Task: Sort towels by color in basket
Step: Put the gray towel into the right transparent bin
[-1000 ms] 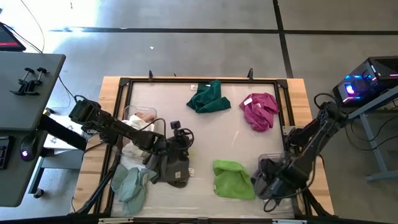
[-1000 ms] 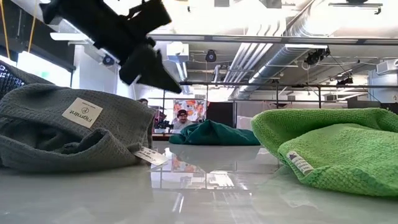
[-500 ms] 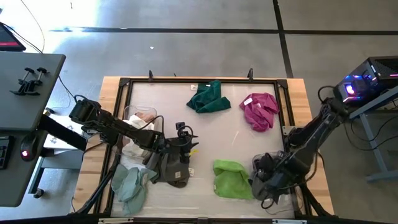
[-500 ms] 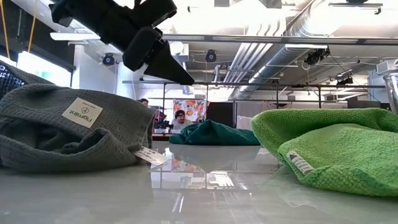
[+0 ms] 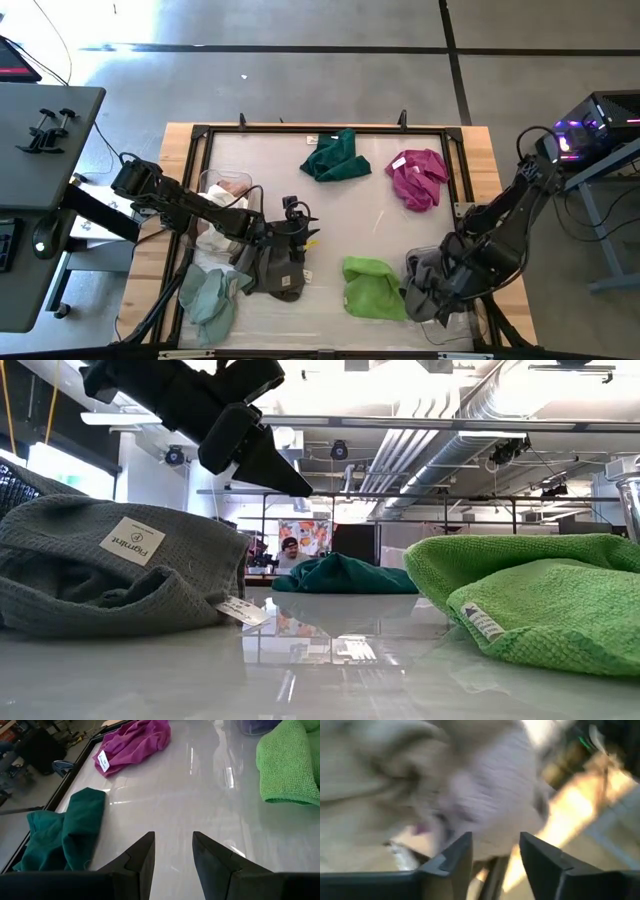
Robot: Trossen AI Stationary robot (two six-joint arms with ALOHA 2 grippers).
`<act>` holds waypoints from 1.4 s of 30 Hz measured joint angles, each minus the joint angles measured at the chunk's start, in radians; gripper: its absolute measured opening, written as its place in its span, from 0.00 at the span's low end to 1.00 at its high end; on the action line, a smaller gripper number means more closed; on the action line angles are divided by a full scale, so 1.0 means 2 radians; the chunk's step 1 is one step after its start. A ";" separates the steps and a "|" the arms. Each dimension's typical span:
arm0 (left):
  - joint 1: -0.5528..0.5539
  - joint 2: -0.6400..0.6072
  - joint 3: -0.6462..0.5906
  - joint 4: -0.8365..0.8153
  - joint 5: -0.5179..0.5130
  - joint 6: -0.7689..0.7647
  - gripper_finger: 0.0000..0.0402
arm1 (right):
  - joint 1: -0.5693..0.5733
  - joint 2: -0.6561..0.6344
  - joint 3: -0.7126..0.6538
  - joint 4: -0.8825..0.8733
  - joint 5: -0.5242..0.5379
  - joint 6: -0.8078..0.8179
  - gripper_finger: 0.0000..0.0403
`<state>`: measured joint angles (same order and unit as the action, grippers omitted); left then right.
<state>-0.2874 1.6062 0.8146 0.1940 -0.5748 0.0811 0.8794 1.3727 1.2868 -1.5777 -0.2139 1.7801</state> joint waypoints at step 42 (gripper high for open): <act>0.013 0.000 0.000 0.010 0.010 0.000 0.30 | 0.008 0.003 -0.052 0.111 0.098 -0.009 0.31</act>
<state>-0.2611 1.6062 0.8146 0.2150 -0.5556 0.0818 0.8964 1.3787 1.1823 -1.3563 -0.0176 1.7627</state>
